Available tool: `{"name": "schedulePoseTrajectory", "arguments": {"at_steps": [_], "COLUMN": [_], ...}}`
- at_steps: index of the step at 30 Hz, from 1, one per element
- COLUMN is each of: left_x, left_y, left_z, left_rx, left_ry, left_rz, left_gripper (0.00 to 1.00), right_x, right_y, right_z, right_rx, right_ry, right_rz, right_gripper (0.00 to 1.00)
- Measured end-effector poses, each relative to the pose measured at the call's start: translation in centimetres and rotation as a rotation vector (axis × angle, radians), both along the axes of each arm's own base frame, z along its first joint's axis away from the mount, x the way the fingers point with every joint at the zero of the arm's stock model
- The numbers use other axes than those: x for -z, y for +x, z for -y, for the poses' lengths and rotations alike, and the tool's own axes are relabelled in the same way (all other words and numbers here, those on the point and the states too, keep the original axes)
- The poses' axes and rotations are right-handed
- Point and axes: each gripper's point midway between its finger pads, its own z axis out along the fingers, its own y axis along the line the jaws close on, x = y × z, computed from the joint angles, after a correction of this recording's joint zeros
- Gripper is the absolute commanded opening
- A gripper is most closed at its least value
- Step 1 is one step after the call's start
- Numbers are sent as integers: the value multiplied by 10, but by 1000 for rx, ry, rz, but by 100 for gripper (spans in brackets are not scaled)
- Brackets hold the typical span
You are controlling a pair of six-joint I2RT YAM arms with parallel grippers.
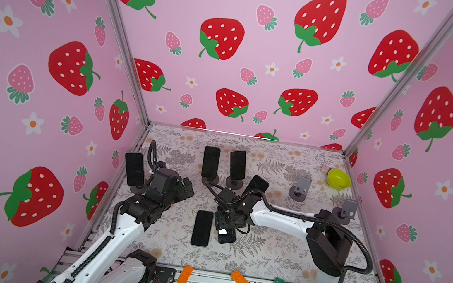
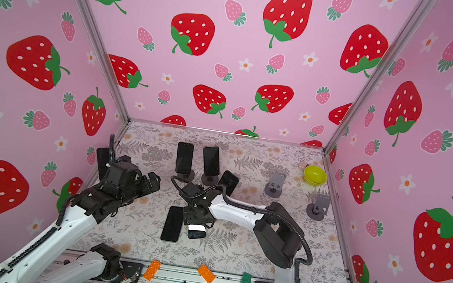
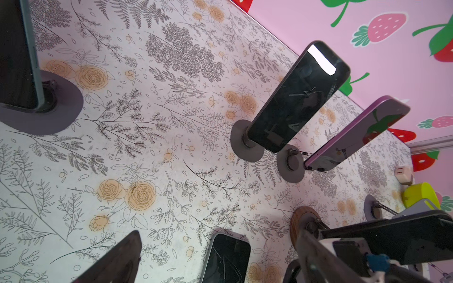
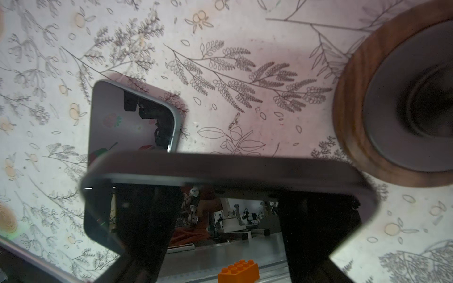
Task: Remove the phone from the phone stand
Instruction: 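Carry the held phone toward the robot with the right gripper, then lower the phone flat onto the table beside the first phone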
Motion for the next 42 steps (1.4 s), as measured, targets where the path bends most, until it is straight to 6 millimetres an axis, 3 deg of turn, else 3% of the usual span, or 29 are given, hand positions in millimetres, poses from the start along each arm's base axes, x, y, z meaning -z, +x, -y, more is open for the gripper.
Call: {"name": "schedulePoseTrajectory", "arguments": {"at_steps": [5,15,42], "left_x": [4,20,15], "left_y": [-1,-6,-6], "left_z": [2,3,3], "left_rx": [6,13,14], "left_ry": [-13,-13,-20], "left_rz": [-7,-33,-10], "left_gripper": [100,100,100], "right_x": [21,24,25], "right_y": [-6,-8,-11], "right_z": [7,1,-6], "right_rx": [18,41,43], "right_ry": [-71,-117,-124], "right_rz": [-53,-102,-139], "right_gripper": [71,73,77]}}
